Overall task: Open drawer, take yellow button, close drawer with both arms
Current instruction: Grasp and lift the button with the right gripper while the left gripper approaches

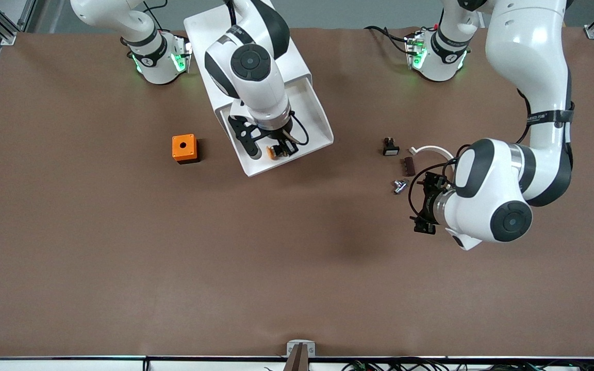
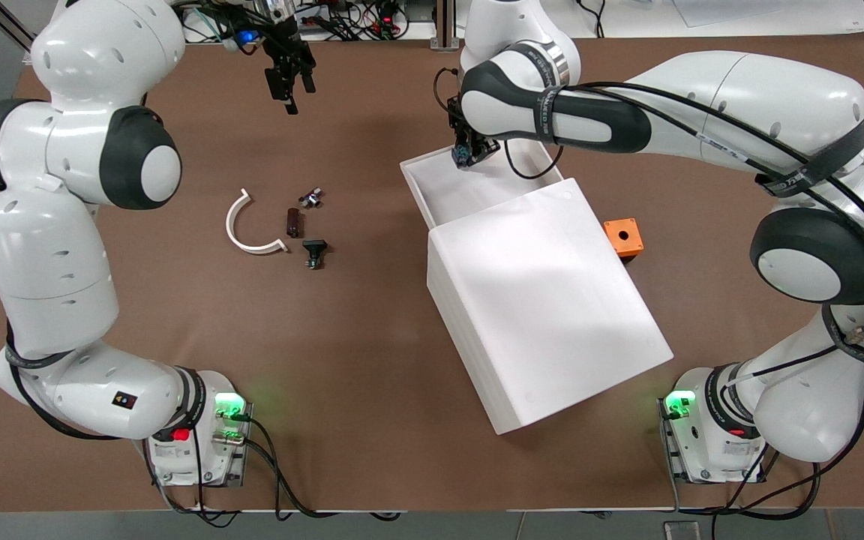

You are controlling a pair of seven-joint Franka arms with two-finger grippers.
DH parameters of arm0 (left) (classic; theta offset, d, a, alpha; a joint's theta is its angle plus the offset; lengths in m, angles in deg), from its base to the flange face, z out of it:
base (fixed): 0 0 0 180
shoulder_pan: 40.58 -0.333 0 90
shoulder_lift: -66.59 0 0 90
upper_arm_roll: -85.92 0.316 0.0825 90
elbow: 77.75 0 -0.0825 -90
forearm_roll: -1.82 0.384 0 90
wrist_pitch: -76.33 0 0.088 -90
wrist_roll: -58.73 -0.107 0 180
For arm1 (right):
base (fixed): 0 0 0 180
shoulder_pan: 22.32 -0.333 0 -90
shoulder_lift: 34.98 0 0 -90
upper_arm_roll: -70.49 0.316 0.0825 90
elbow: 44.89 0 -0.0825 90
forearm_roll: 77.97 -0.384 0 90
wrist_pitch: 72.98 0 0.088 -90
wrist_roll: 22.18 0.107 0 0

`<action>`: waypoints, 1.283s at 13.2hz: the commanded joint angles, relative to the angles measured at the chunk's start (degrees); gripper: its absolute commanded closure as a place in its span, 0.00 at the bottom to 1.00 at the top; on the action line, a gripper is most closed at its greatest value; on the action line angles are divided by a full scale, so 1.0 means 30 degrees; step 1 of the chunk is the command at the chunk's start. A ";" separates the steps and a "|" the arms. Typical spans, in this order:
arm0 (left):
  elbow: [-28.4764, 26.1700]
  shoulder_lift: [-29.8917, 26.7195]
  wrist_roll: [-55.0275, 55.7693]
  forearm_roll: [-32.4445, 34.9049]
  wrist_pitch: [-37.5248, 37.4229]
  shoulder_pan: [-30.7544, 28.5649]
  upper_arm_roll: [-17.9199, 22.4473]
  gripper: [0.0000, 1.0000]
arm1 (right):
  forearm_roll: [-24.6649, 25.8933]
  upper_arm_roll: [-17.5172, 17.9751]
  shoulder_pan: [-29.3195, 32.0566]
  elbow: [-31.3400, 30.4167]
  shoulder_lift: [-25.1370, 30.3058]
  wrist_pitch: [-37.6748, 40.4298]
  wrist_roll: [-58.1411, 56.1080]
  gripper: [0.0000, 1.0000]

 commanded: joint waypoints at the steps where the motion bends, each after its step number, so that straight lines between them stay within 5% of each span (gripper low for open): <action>1: -0.0346 -0.0762 -0.3999 0.0422 0.1057 0.0055 -0.0462 0.00 | -0.0112 -0.0105 0.0884 0.0524 0.0239 0.0650 -0.2191 1.00; 7: -0.0346 -0.0646 -0.7777 0.0539 0.3426 0.0669 -0.1342 0.00 | -0.0200 -0.0105 0.4398 0.3160 0.0239 0.4516 -0.9742 1.00; 11: -0.0462 -0.0031 -1.1184 0.0539 0.5860 0.1543 -0.1547 0.00 | -0.0084 -0.0105 0.6743 0.3192 0.0298 0.5370 -1.5431 1.00; 17: -0.0521 0.0820 -1.1308 0.1242 0.8062 0.4505 -0.1460 0.00 | 0.0005 -0.0135 1.0024 0.2724 0.0035 0.5343 -2.1935 0.99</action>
